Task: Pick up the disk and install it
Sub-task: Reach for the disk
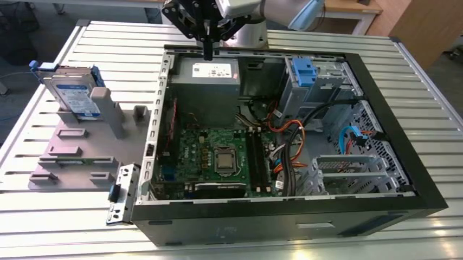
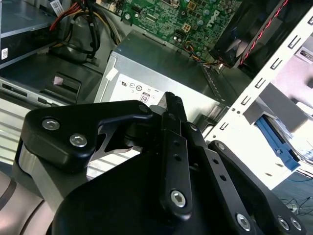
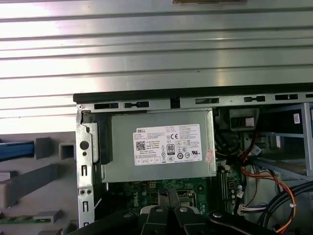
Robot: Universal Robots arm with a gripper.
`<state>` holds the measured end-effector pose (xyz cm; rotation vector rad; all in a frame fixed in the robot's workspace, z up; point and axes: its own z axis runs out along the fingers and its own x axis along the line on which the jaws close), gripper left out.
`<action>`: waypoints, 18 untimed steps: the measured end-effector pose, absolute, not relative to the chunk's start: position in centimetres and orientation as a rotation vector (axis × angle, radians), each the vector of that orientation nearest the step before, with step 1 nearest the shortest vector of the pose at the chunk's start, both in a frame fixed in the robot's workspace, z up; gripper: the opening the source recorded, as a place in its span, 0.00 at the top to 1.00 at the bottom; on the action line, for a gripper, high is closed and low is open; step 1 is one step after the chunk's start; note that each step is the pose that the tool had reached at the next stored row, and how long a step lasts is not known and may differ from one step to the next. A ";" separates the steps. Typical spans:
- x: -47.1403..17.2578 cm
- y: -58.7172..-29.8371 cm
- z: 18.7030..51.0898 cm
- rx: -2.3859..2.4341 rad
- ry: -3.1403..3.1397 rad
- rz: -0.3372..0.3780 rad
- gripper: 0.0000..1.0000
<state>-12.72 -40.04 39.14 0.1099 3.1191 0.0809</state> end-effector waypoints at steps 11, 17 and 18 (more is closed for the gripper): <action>-13.0 -40.0 39.1 0.110 3.119 0.081 0.89; -13.4 -40.0 39.1 0.110 3.119 0.081 0.89; -13.4 -40.0 39.1 0.110 3.119 0.081 0.89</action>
